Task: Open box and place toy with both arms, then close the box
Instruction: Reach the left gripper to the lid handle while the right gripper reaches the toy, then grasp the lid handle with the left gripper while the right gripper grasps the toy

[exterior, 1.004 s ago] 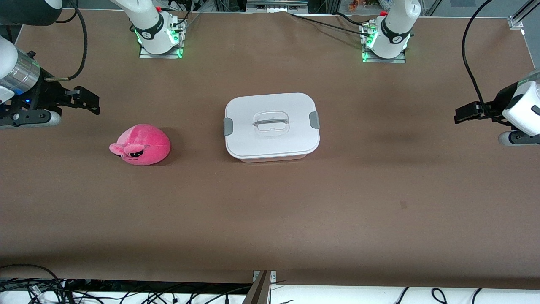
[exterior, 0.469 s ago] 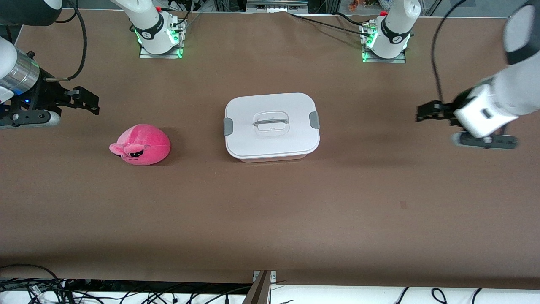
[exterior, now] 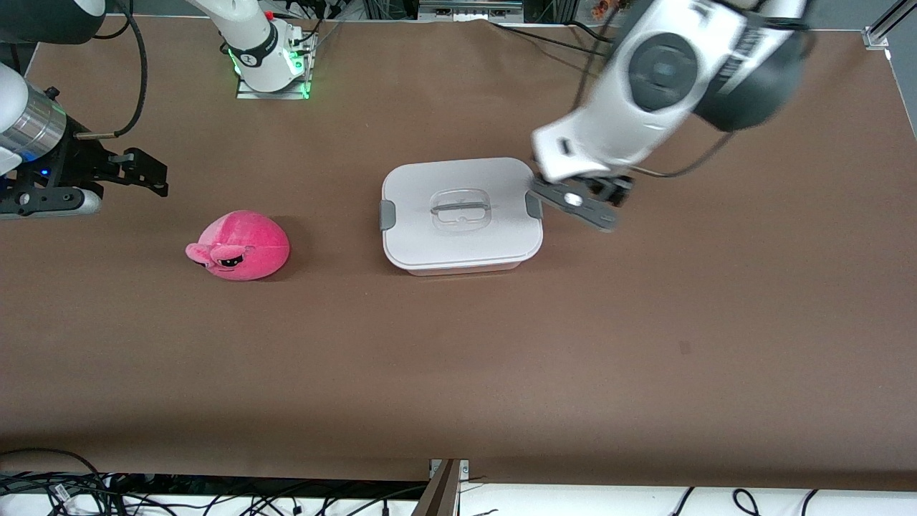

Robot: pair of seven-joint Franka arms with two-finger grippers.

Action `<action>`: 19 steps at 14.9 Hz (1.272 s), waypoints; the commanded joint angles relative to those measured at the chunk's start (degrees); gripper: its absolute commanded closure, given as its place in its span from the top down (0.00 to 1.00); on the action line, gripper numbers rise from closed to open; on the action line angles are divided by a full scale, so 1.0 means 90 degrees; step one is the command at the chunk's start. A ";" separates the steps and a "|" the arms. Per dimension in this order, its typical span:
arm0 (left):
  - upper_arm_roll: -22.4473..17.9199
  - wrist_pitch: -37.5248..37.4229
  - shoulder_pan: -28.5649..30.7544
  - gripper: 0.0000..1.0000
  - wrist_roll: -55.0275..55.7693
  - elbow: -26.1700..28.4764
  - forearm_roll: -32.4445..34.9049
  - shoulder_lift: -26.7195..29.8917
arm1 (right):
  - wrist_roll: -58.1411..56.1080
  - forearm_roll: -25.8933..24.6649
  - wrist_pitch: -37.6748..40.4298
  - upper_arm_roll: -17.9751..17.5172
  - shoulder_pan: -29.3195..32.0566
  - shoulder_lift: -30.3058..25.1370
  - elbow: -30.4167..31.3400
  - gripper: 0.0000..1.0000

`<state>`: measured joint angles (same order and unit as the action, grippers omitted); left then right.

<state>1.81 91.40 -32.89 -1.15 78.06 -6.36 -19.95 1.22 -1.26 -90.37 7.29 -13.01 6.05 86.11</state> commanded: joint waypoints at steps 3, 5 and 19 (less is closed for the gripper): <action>-0.0123 0.0868 -0.0700 1.00 -0.2436 -0.0187 0.0168 -0.0624 | 0.0011 -0.0036 -0.0182 -0.0009 -0.0020 0.0175 -0.0076 1.00; -0.0113 0.1249 -0.0876 1.00 -0.3335 -0.0177 0.0257 -0.0985 | -0.0038 -0.0035 -0.0203 -0.0009 0.0000 0.0265 -0.0085 1.00; -0.0123 0.2032 -0.1599 1.00 -0.3603 0.0155 0.0999 -0.1612 | -0.0692 0.0033 -0.1753 0.0020 0.0049 0.0626 0.2100 1.00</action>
<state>1.46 108.52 -46.16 -32.04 78.45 0.38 -34.93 -4.36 -1.25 -102.70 7.31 -12.95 13.46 100.22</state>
